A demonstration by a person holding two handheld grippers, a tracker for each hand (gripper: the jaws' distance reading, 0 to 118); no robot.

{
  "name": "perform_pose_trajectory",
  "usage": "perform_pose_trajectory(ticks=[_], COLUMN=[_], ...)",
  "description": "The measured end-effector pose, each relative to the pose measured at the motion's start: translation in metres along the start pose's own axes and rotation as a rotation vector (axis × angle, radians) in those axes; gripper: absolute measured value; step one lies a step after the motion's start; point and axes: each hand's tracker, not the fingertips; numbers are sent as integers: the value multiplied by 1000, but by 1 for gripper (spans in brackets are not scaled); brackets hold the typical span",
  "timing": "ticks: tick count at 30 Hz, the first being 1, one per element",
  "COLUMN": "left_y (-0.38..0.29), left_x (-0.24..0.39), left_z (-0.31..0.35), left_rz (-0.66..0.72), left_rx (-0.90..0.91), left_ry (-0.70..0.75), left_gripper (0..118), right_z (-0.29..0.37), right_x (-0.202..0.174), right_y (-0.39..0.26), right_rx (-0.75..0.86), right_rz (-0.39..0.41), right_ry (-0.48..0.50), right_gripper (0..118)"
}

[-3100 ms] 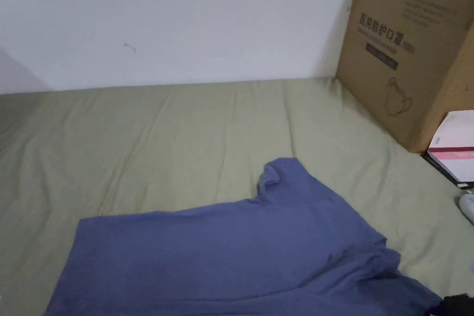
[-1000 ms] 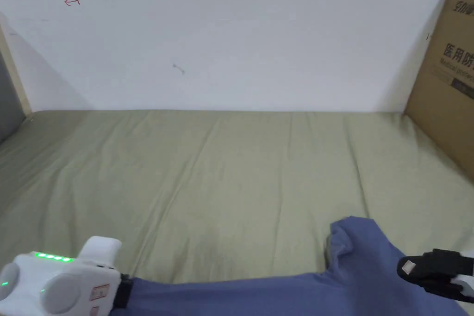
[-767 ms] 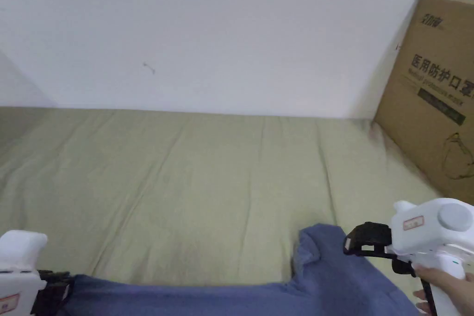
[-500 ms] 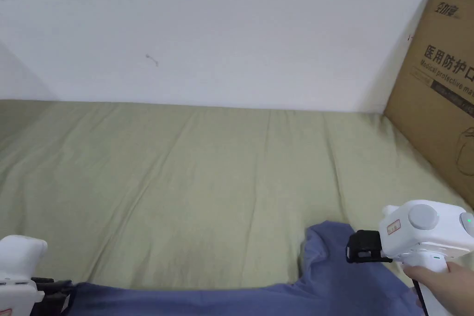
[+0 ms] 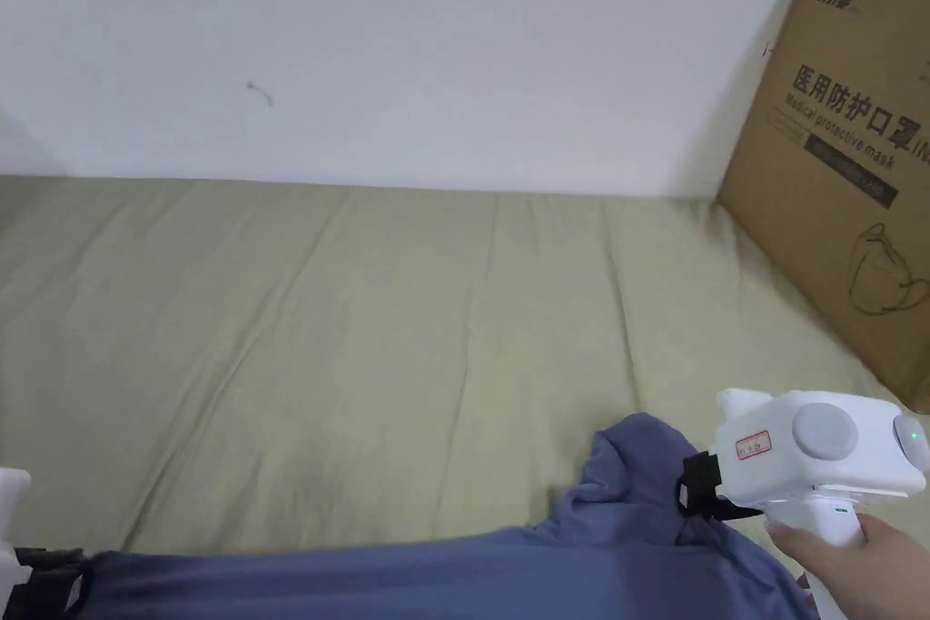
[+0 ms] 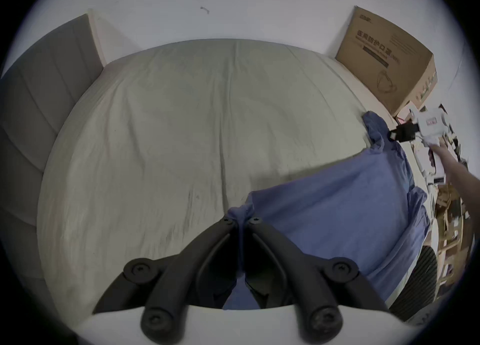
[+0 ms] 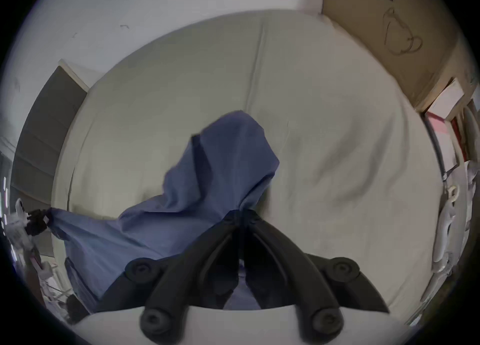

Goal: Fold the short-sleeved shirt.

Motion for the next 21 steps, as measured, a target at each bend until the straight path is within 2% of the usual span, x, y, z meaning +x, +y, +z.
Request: perform_pose_trajectory(ticks=[2, 6, 9, 14, 21], left_y=[-1, 6, 17, 30, 4], left_x=[-2, -3, -2, -3, 3], left_z=[6, 23, 36, 65, 93], left_rz=[29, 43, 43, 68, -2], left_rx=[28, 104, 161, 265, 175], left_ry=[-3, 5, 43, 6, -48], left_gripper=[3, 3, 3, 3, 3], right_z=[23, 66, 95, 145, 193], right_x=[3, 10, 11, -1, 2], right_y=[-2, 6, 14, 5, -70], right_rx=[79, 186, 250, 373, 381], right_rz=[-16, -99, -109, -127, -127], right_ry=[6, 45, 52, 50, 102], right_gripper=[1, 1, 1, 1, 1])
